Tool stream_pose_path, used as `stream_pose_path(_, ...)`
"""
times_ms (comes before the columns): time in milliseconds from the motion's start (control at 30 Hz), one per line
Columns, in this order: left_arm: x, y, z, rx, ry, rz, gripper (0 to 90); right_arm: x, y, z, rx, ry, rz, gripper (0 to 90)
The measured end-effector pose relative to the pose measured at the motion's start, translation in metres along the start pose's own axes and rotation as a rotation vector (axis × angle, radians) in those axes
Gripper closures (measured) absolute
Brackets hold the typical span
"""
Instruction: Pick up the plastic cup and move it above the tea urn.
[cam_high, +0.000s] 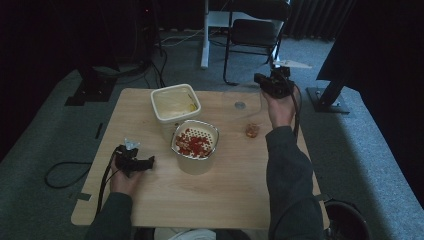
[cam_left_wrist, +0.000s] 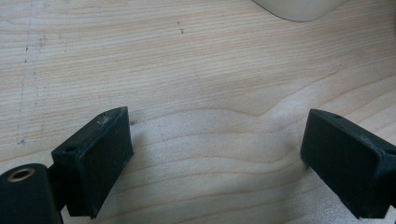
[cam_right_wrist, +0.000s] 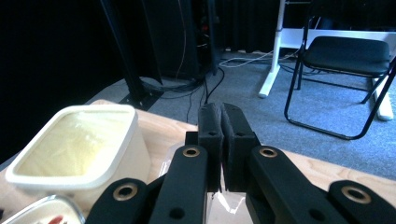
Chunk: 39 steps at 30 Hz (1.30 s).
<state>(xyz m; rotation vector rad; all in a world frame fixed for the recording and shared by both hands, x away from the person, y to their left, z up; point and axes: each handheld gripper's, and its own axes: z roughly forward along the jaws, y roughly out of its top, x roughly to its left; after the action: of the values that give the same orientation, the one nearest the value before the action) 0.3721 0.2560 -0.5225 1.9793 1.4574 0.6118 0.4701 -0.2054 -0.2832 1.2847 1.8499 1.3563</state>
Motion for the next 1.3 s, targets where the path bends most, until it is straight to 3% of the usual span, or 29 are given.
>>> stream_pose_path(200,0.0,0.0,0.0,0.003,-0.002,0.0,9.3,0.001,0.017,0.023,-0.004,-0.003,0.004,88.1)
stream_pose_path(367,0.0,0.0,0.0,0.003,-0.002,0.0,9.3,0.011,0.037,0.037,-0.019,0.012,0.012,88.1)
stream_pose_path(633,0.0,0.0,0.0,0.003,-0.002,-0.001,9.3,0.051,0.057,0.054,-0.037,0.113,0.01,88.1)
stream_pose_path(667,0.0,0.0,0.0,0.003,-0.002,-0.001,9.3,0.051,0.057,0.054,-0.037,0.113,0.01,88.1)
stream_pose_path(700,0.0,0.0,0.0,0.003,-0.001,0.001,9.3,0.062,0.06,0.059,-0.038,0.151,0.02,88.1)
stream_pose_path(733,0.0,0.0,0.0,0.004,-0.001,0.002,9.3,0.066,0.061,0.061,-0.035,0.158,0.016,88.1)
stream_pose_path(967,0.0,0.0,0.0,0.004,-0.002,0.002,9.3,0.09,0.057,0.079,-0.018,0.244,0.045,88.0)
stream_pose_path(1100,0.0,0.0,0.0,0.002,-0.002,0.001,9.3,0.102,0.049,0.093,0.026,0.236,-0.009,87.9)
stream_pose_path(1300,0.0,0.0,-0.001,0.004,-0.003,0.003,9.3,0.107,0.038,0.116,0.083,0.241,-0.007,87.6)
